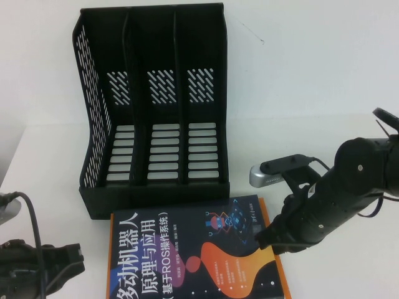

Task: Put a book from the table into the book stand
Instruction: Push book with right arm

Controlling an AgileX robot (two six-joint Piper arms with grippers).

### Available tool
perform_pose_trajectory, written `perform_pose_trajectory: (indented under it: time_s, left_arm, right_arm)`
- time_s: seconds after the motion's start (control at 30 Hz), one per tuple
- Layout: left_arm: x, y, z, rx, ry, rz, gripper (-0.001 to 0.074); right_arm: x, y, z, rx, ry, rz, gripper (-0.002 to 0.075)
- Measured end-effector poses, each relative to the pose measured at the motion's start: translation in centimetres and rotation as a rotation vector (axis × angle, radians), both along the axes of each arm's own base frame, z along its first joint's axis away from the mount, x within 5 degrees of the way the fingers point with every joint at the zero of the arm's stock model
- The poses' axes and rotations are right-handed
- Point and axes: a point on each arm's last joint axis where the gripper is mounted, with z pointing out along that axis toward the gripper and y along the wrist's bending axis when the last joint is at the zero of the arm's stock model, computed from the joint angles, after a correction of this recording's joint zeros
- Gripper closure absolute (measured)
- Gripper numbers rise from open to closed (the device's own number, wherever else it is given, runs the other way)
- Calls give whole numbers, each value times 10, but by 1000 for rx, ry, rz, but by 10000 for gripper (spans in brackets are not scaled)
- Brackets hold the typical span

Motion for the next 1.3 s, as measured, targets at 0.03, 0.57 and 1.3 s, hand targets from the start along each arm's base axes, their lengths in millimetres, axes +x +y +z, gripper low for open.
perform_pose_trajectory:
  time_s: [0.03,0.57,1.3]
  left_arm:
    - [0,0,0,0,0,0,738]
    - [5,5,7,4,-29,26,738]
    - [14,50,28,-210,60,-5,738]
  right_arm:
    - [0,1,-1,6,8,-5,725]
    - [1,11,1,118,22,-16,725]
    - [11,25,-7,263,-27,-40,725]
